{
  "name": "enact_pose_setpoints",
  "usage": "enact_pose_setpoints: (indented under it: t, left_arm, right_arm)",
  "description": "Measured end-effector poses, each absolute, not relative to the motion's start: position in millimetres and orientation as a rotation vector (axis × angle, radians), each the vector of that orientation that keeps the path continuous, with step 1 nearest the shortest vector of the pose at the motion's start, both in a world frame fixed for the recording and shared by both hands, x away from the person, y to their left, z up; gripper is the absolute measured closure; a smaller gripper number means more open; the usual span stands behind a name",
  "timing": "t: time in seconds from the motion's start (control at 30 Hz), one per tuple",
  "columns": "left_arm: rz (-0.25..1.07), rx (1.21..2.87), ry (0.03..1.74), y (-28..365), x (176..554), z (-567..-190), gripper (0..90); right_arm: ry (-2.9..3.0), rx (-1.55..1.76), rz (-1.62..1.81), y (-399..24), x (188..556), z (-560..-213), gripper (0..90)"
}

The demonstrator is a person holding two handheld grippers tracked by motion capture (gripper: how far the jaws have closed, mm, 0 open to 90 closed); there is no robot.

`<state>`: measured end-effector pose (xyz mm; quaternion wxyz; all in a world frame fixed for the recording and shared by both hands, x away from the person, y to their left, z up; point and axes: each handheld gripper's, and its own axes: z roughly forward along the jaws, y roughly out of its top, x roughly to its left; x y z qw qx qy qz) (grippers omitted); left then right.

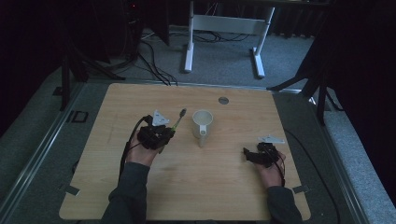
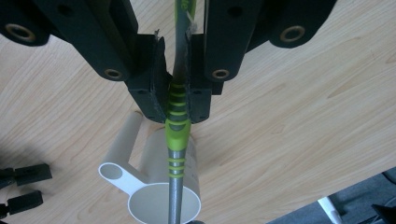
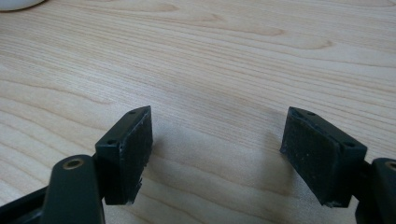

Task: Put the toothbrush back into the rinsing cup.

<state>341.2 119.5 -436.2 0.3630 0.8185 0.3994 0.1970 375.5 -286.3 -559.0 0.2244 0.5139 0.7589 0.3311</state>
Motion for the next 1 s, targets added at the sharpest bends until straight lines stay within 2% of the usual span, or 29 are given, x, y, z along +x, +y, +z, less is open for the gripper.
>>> enact_pose_setpoints:
  t: [1.0]
  left_arm:
    - [0.493, 2.021, 1.065, 120.6, 347.1, -430.2, 79.1]
  right_arm:
    - [2.095, 1.413, 0.914, -286.0, 376.0, -559.1, 24.5]
